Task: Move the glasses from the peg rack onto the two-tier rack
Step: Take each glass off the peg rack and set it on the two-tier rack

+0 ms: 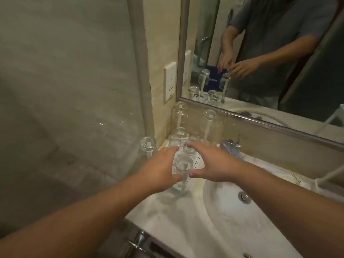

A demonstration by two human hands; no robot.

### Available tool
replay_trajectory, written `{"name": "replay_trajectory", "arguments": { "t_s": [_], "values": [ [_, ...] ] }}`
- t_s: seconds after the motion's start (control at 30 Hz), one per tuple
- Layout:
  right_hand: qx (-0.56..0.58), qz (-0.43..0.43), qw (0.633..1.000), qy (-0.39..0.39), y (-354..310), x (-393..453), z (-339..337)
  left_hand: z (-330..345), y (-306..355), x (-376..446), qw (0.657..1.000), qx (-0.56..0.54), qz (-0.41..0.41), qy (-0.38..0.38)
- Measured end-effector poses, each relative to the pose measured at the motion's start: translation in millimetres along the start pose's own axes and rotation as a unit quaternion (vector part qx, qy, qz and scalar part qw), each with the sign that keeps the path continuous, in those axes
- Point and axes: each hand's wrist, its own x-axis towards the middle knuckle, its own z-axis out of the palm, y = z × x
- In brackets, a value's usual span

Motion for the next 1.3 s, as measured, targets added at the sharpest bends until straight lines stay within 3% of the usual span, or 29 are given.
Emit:
{"name": "replay_trajectory", "arguments": {
  "t_s": [0.13, 0.3, 0.53, 0.87, 1.3],
  "values": [
    [0.006, 0.040, 0.999, -0.021, 1, 4, 19, 24, -8, 0, 0.994, -0.100, -0.050, -0.013],
    [0.060, 0.076, 0.995, -0.008, 2, 9, 35, 50, -14, 5, 0.962, -0.239, -0.127, -0.020],
    [0.142, 0.104, 0.984, 0.038, 1, 9, 52, 69, -14, 2, 0.915, -0.376, -0.147, -0.005],
    [0.222, 0.113, 0.966, 0.070, -1, 10, 68, 73, -14, 4, 0.908, -0.401, -0.116, 0.023],
    [0.214, 0.106, 0.966, 0.098, -1, 13, 64, 63, -7, 2, 0.913, -0.394, -0.085, 0.057]
  ]
}}
